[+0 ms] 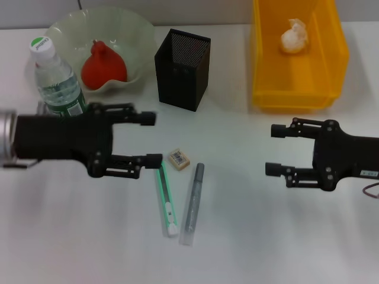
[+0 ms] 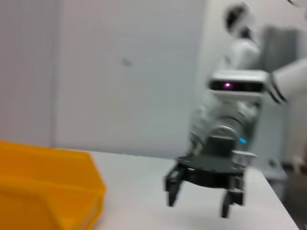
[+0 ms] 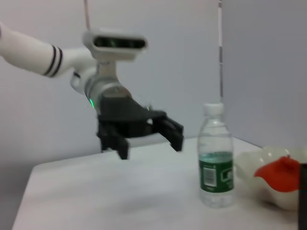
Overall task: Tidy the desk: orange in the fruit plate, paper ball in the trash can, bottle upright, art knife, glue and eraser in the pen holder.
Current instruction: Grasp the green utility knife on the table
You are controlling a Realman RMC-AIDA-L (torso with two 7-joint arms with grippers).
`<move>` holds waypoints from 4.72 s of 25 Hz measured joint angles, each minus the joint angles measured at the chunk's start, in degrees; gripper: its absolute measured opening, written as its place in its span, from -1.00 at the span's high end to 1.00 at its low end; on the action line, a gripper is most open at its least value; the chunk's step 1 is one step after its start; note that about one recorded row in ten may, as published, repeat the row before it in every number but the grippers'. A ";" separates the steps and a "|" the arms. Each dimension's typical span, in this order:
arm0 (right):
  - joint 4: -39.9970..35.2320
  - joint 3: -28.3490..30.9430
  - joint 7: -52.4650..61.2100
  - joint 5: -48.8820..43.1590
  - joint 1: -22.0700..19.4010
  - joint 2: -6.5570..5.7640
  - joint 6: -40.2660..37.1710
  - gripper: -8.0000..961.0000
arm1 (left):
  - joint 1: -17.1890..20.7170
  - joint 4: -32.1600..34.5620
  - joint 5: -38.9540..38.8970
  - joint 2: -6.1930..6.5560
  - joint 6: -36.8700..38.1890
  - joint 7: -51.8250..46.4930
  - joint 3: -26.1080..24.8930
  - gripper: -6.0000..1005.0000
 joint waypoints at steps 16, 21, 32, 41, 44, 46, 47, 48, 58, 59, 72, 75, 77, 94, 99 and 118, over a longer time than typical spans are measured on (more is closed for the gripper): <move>2.23 1.68 8.31 0.54 2.29 0.41 8.99 -0.55 | -15.14 21.10 21.20 -4.46 4.52 12.93 12.43 -0.56; 3.85 3.66 8.46 0.61 2.19 0.49 9.09 -0.55 | -16.38 23.67 24.60 -4.70 3.43 17.58 19.30 -0.56; 4.35 4.12 7.88 0.23 1.56 1.77 9.33 -0.55 | -14.43 30.76 27.22 -5.07 -1.08 21.67 33.50 -0.56; 4.32 4.09 7.83 0.03 1.54 1.85 10.06 -0.55 | -13.20 32.75 30.85 -5.25 -5.46 24.27 43.78 -0.56; 4.32 4.40 7.81 0.01 1.54 1.94 10.15 -0.55 | -13.06 32.76 31.84 -5.30 -7.38 24.82 46.90 -0.56; 4.32 4.46 7.80 0.00 1.55 1.97 10.18 -0.55 | -13.24 32.77 32.19 -5.31 -8.25 25.16 48.63 -0.56; 4.32 4.46 7.80 -0.01 1.56 1.99 10.18 -0.55 | -13.34 32.78 32.30 -5.32 -8.57 25.29 49.33 -0.56; 4.32 4.46 7.79 -0.02 1.58 2.04 10.19 -0.55 | -13.44 32.79 32.44 -5.32 -8.94 25.41 50.03 -0.56; 4.03 4.14 7.49 -0.03 1.57 2.41 10.21 -0.55 | -14.02 32.50 32.71 -5.32 -11.61 24.49 55.37 -0.30; 4.13 4.16 7.24 -0.03 1.55 2.44 10.21 -0.55 | -14.13 32.32 32.71 -5.31 -11.91 24.15 55.78 -0.30; 4.33 3.92 6.38 -0.03 0.72 2.57 10.20 -0.55 | -15.60 29.23 32.18 -5.31 -15.52 21.06 60.35 -0.29; 4.33 3.96 6.37 -0.03 0.54 2.56 10.20 -0.55 | -15.62 29.18 32.09 -5.31 -15.94 20.81 61.40 -0.28; 4.33 3.94 6.34 -0.03 0.54 2.56 10.20 -0.55 | -15.64 29.16 32.03 -5.31 -16.16 20.56 61.76 -0.28; 4.30 4.41 4.80 -0.02 -0.57 2.56 9.98 -0.55 | -17.23 27.04 31.44 -5.32 -19.72 15.93 66.71 -0.16; 4.28 4.45 4.67 -0.02 -0.69 2.56 9.76 -0.55 | -17.44 27.16 31.46 -5.32 -19.84 15.35 67.40 -0.09; 4.20 4.45 4.19 -0.02 -0.78 2.42 9.53 -0.55 | -18.31 26.74 31.47 -5.32 -20.05 13.14 69.19 0.20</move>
